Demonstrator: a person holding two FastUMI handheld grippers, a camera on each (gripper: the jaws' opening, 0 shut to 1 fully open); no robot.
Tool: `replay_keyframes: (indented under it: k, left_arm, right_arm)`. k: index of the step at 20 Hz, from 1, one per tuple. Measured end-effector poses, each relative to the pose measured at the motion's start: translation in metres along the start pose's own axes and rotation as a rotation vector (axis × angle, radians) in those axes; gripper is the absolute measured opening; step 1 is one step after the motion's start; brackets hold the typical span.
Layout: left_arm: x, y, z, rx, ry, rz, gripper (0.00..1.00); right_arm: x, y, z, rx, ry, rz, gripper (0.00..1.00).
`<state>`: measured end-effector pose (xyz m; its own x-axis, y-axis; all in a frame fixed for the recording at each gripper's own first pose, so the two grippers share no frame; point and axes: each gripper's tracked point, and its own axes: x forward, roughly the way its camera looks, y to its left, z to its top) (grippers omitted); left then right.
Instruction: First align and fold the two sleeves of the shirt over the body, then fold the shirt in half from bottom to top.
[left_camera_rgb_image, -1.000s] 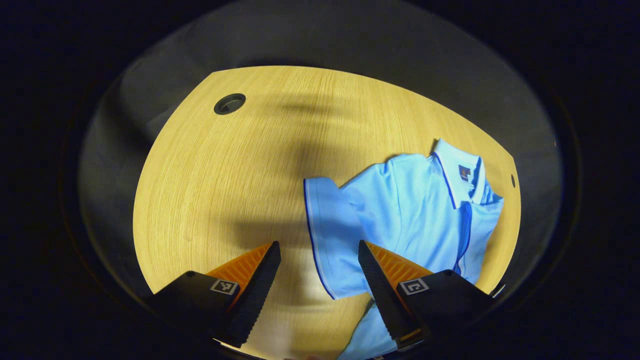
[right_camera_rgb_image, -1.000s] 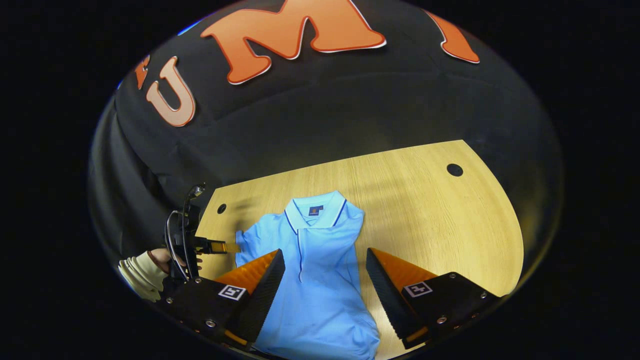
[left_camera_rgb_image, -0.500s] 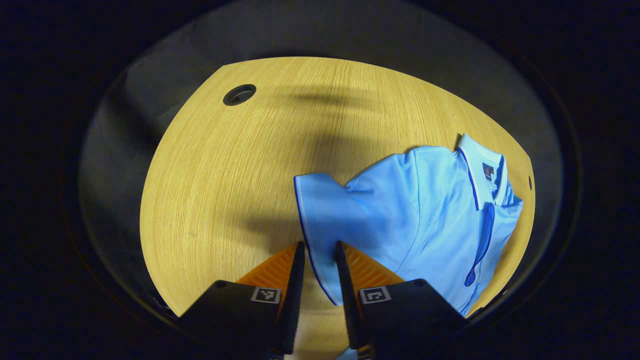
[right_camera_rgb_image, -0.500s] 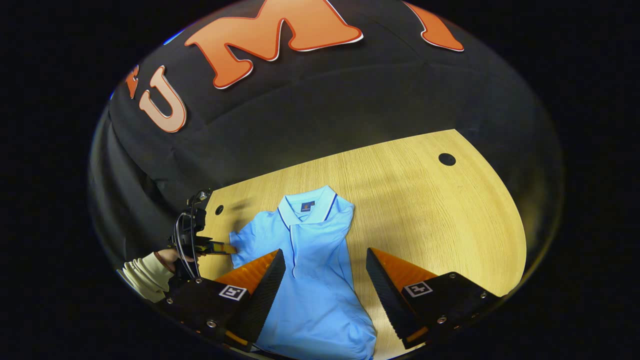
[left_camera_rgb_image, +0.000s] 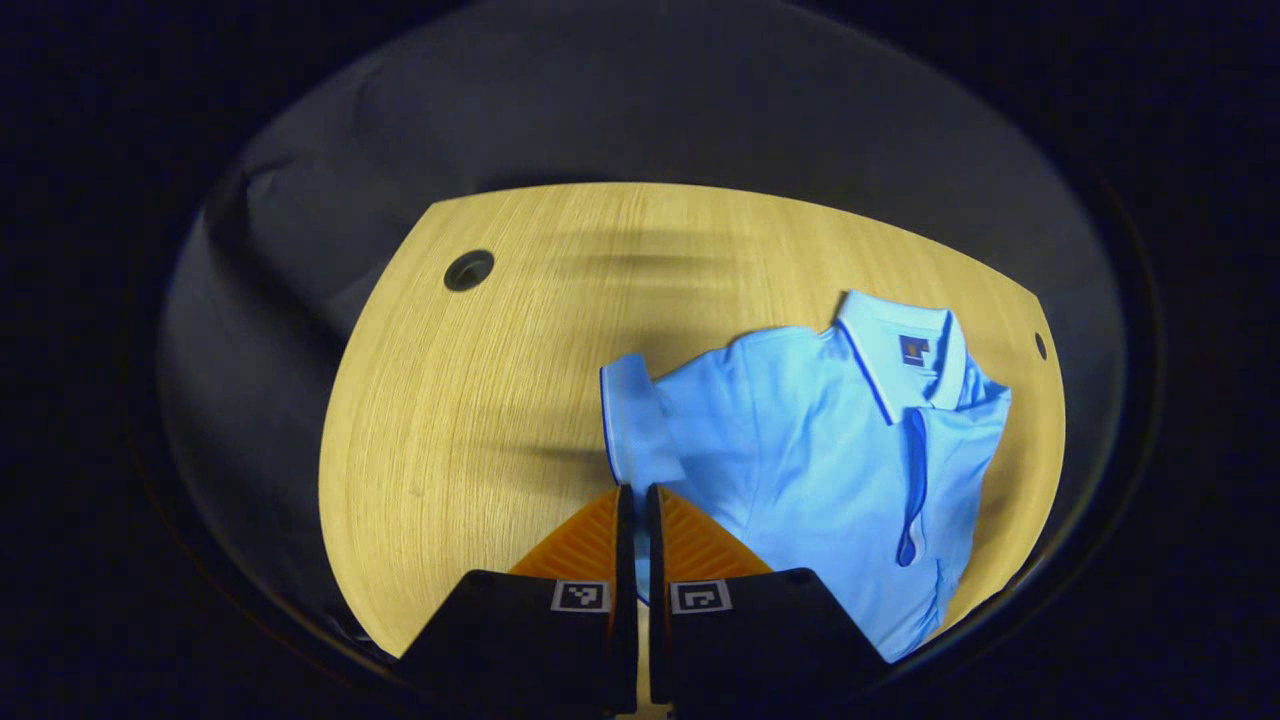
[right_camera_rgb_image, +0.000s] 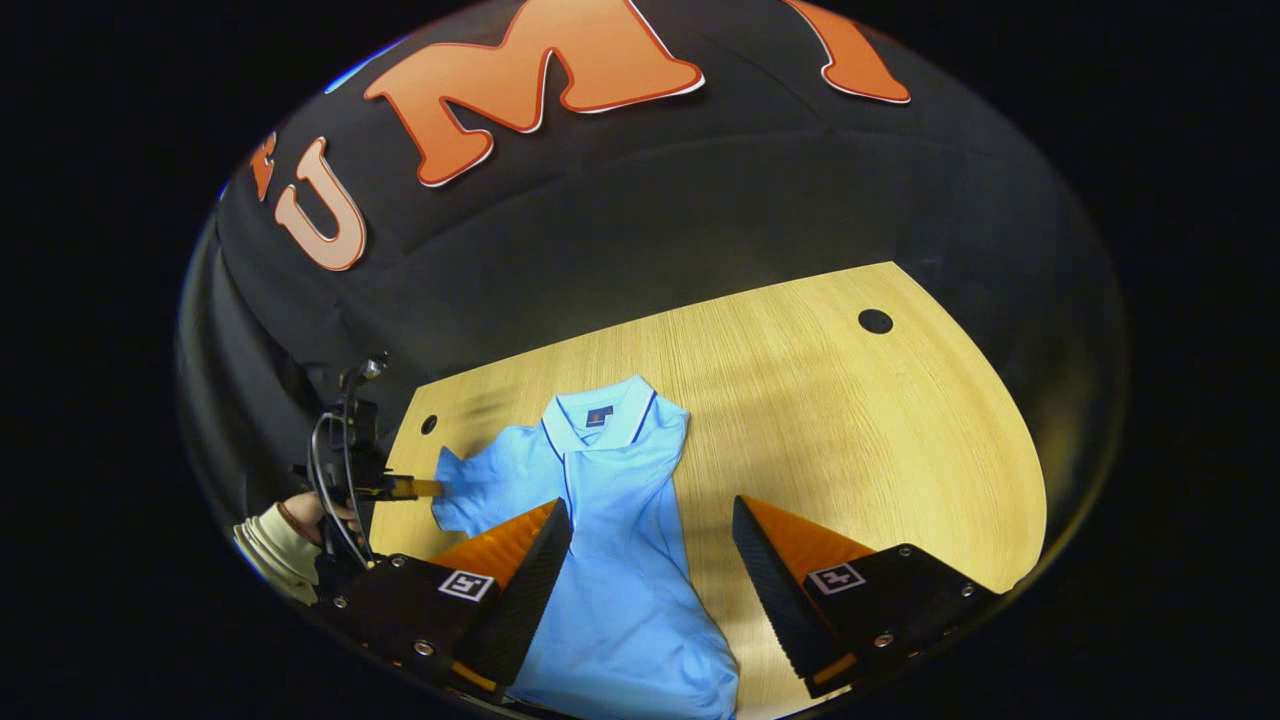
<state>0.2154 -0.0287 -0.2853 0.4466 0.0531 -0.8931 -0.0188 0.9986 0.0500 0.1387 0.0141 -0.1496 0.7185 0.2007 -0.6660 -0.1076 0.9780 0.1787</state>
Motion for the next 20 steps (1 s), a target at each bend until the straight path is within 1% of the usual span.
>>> replay_keyframes:
  k: [2, 3, 5, 8, 9, 13, 15, 17, 19, 20]
  left_arm:
    - [-0.018, -0.036, 0.004, 0.039, -0.024, -0.054, 0.08]
    - [-0.031, -0.068, 0.005, 0.063, -0.03, -0.1, 0.08]
    - [-0.041, -0.098, 0.005, 0.094, -0.034, -0.139, 0.08]
    - [-0.044, -0.138, 0.008, 0.141, -0.024, -0.166, 0.09]
    - [-0.045, -0.154, 0.002, 0.15, -0.02, -0.169, 0.08]
    - [-0.04, -0.195, -0.007, 0.172, 0.002, -0.217, 0.09]
    - [-0.037, -0.215, -0.01, 0.195, 0.007, -0.227, 0.1]
    - [-0.035, -0.232, -0.015, 0.204, 0.013, -0.25, 0.13]
    - [-0.038, -0.239, -0.02, 0.193, 0.016, -0.263, 0.18]
    - [-0.039, -0.245, -0.021, 0.18, 0.021, -0.288, 0.27]
  right_arm:
    - [-0.006, -0.003, 0.002, -0.005, -0.015, -0.005, 0.98]
    - [-0.01, -0.006, 0.002, 0.0, -0.02, -0.009, 0.98]
    - [-0.015, -0.013, 0.0, 0.008, -0.024, -0.016, 0.98]
    - [-0.023, -0.023, -0.003, 0.028, -0.032, -0.023, 0.98]
    - [-0.025, -0.027, -0.004, 0.036, -0.033, -0.026, 0.98]
    - [-0.035, -0.047, -0.01, 0.075, -0.036, -0.05, 0.98]
    - [-0.041, -0.058, -0.012, 0.085, -0.041, -0.064, 0.98]
    - [-0.042, -0.063, -0.016, 0.09, -0.041, -0.072, 0.98]
    - [-0.043, -0.065, -0.019, 0.089, -0.038, -0.073, 0.98]
    - [-0.043, -0.066, -0.021, 0.087, -0.036, -0.073, 0.98]
